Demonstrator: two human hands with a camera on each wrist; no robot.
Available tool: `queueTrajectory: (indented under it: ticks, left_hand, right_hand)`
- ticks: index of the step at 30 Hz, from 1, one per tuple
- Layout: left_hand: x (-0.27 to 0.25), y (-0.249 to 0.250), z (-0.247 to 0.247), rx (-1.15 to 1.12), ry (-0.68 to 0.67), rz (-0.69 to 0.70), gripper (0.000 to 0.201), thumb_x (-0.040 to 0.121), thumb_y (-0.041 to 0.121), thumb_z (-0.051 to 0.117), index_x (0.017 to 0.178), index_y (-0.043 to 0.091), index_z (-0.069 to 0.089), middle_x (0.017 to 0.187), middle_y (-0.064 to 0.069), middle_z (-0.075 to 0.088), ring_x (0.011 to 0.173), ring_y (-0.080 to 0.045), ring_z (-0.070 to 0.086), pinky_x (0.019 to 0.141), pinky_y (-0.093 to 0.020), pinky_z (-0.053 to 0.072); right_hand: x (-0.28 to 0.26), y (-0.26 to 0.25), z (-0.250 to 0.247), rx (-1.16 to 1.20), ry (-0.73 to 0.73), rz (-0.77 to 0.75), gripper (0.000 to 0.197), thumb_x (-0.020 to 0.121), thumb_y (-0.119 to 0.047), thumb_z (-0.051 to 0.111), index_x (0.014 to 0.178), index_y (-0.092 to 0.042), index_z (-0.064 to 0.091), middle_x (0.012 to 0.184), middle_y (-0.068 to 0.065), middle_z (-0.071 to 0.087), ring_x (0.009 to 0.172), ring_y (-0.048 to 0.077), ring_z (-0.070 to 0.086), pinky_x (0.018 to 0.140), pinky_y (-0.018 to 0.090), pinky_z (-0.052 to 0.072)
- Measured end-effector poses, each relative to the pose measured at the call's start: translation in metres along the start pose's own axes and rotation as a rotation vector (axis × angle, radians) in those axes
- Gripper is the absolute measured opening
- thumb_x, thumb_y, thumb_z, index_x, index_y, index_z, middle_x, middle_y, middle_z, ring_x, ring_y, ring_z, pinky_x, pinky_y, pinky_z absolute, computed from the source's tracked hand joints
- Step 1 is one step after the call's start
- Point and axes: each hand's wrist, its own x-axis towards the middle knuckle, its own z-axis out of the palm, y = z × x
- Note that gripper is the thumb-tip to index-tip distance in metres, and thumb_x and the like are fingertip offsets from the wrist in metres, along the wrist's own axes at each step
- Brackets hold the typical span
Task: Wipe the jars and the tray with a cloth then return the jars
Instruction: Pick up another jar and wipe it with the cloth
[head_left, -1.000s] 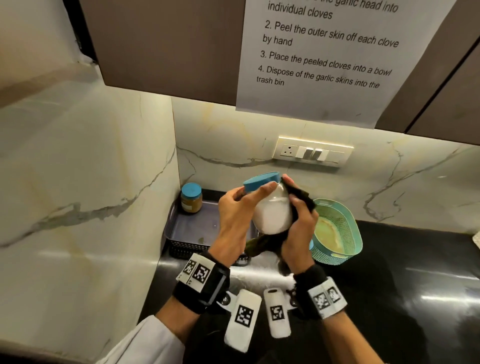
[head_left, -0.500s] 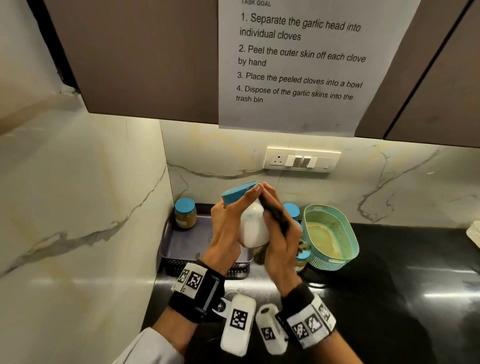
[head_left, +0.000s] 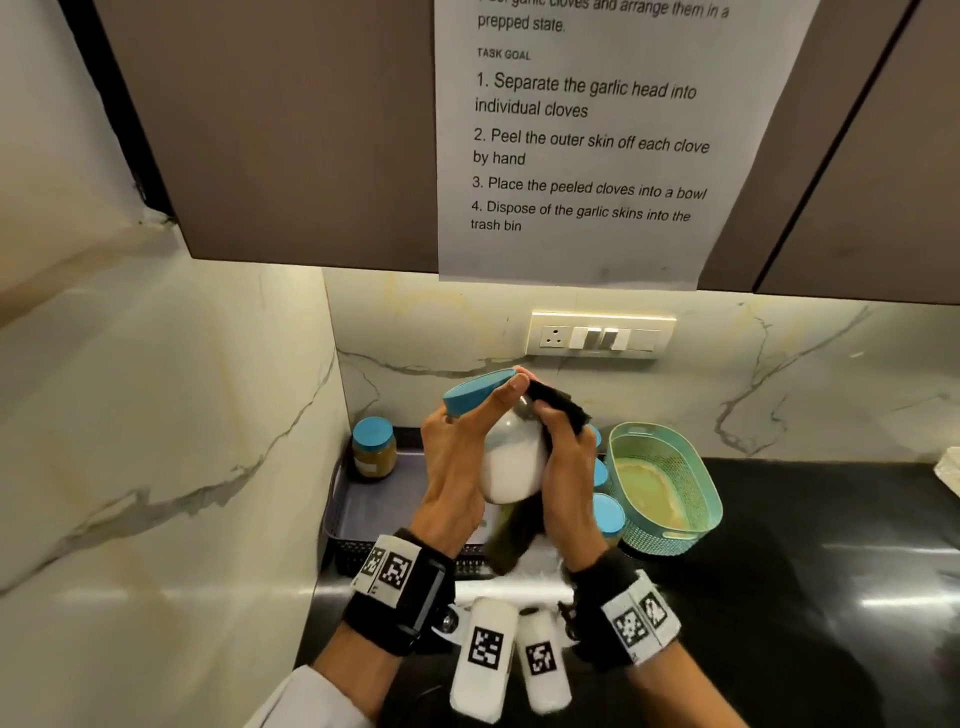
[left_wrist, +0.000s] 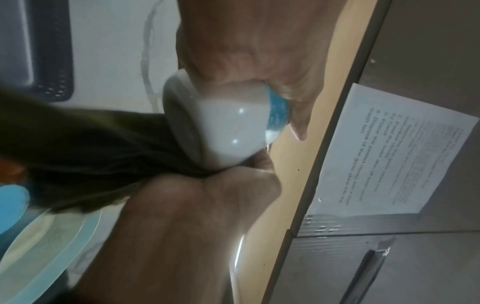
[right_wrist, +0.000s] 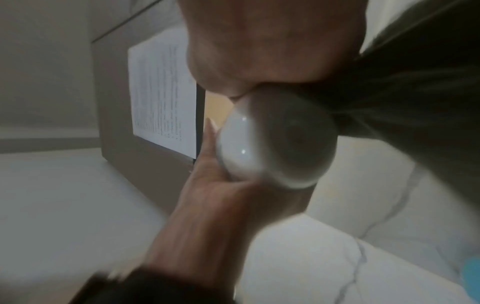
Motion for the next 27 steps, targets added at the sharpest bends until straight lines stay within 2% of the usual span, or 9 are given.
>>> queueTrajectory:
  ticks: [2, 5, 8, 12, 16, 19, 22, 25, 27]
  left_hand:
    - [0.005, 0.005, 0.001, -0.018, -0.030, -0.048, 0.069, 0.058, 0.047, 0.096, 0.111, 0.009, 0.072, 0.100, -0.013, 0.079, 0.084, -0.029, 0.077, 0.078, -0.047, 0.066]
    - [0.010, 0.009, -0.001, -0.010, 0.013, -0.068, 0.099, 0.045, 0.062, 0.097, 0.120, 0.003, 0.070, 0.109, -0.021, 0.075, 0.093, -0.032, 0.074, 0.091, -0.051, 0.063]
    - [0.005, 0.008, 0.001, -0.035, 0.032, -0.046, 0.102, 0.048, 0.061, 0.098, 0.125, 0.002, 0.068, 0.110, -0.018, 0.076, 0.096, -0.031, 0.075, 0.079, -0.042, 0.065]
    - [-0.003, 0.005, 0.007, -0.025, 0.008, -0.015, 0.081, 0.049, 0.054, 0.091, 0.115, 0.013, 0.070, 0.103, -0.012, 0.078, 0.083, -0.023, 0.077, 0.063, -0.033, 0.063]
    - [-0.002, 0.013, 0.007, -0.049, -0.027, -0.087, 0.101, 0.044, 0.064, 0.097, 0.121, 0.005, 0.070, 0.110, -0.022, 0.076, 0.090, -0.030, 0.075, 0.080, -0.044, 0.065]
    - [-0.006, 0.016, 0.010, -0.017, 0.036, -0.077, 0.097, 0.046, 0.065, 0.095, 0.118, 0.004, 0.070, 0.111, -0.022, 0.075, 0.094, -0.031, 0.076, 0.086, -0.046, 0.065]
    - [-0.018, 0.011, 0.011, -0.020, -0.015, -0.057, 0.084, 0.061, 0.055, 0.094, 0.126, 0.010, 0.065, 0.116, -0.016, 0.075, 0.102, -0.032, 0.076, 0.079, -0.041, 0.065]
    - [-0.023, 0.010, 0.011, 0.095, -0.067, 0.035, 0.090, 0.054, 0.056, 0.095, 0.128, 0.015, 0.064, 0.118, -0.005, 0.076, 0.107, -0.024, 0.075, 0.080, -0.032, 0.062]
    - [-0.023, 0.013, 0.015, 0.167, -0.095, 0.091, 0.091, 0.049, 0.057, 0.099, 0.124, 0.017, 0.066, 0.115, 0.000, 0.076, 0.101, -0.015, 0.075, 0.075, -0.020, 0.059]
  right_hand:
    - [-0.017, -0.001, 0.006, 0.022, -0.032, -0.092, 0.034, 0.097, -0.032, 0.057, 0.124, -0.021, 0.074, 0.117, -0.002, 0.078, 0.105, 0.013, 0.073, 0.080, 0.035, 0.059]
    - [-0.035, 0.013, 0.003, -0.188, -0.147, -0.409, 0.042, 0.101, -0.025, 0.054, 0.143, -0.023, 0.060, 0.155, 0.000, 0.054, 0.151, 0.021, 0.041, 0.120, 0.035, 0.040]
    - [-0.017, 0.017, -0.003, -0.244, -0.207, -0.447, 0.039, 0.102, -0.019, 0.054, 0.140, -0.015, 0.062, 0.153, 0.004, 0.057, 0.149, 0.024, 0.044, 0.121, 0.046, 0.038]
    - [-0.003, -0.004, 0.001, -0.010, 0.006, -0.094, 0.030, 0.095, -0.035, 0.063, 0.116, -0.020, 0.078, 0.108, -0.003, 0.079, 0.098, 0.014, 0.072, 0.081, 0.036, 0.056]
    - [-0.032, 0.002, 0.004, -0.285, -0.092, -0.485, 0.039, 0.104, -0.018, 0.053, 0.142, -0.008, 0.061, 0.155, 0.000, 0.054, 0.151, 0.019, 0.041, 0.120, 0.034, 0.039]
    - [-0.031, 0.019, 0.000, -0.463, -0.108, -0.674, 0.042, 0.105, -0.024, 0.051, 0.140, -0.002, 0.060, 0.155, 0.009, 0.053, 0.152, 0.030, 0.038, 0.123, 0.046, 0.034]
    - [-0.016, 0.010, -0.004, -0.162, 0.021, -0.510, 0.035, 0.103, -0.013, 0.048, 0.131, -0.012, 0.069, 0.143, 0.007, 0.065, 0.138, 0.027, 0.056, 0.111, 0.047, 0.048]
    - [0.002, -0.006, -0.013, 0.200, 0.224, -0.095, 0.032, 0.092, -0.020, 0.053, 0.104, -0.021, 0.083, 0.106, 0.009, 0.078, 0.099, 0.027, 0.068, 0.080, 0.040, 0.054]
    - [0.007, -0.010, -0.015, 0.260, 0.224, 0.068, 0.033, 0.085, -0.024, 0.056, 0.105, -0.014, 0.081, 0.108, 0.016, 0.076, 0.098, 0.034, 0.066, 0.084, 0.045, 0.051]
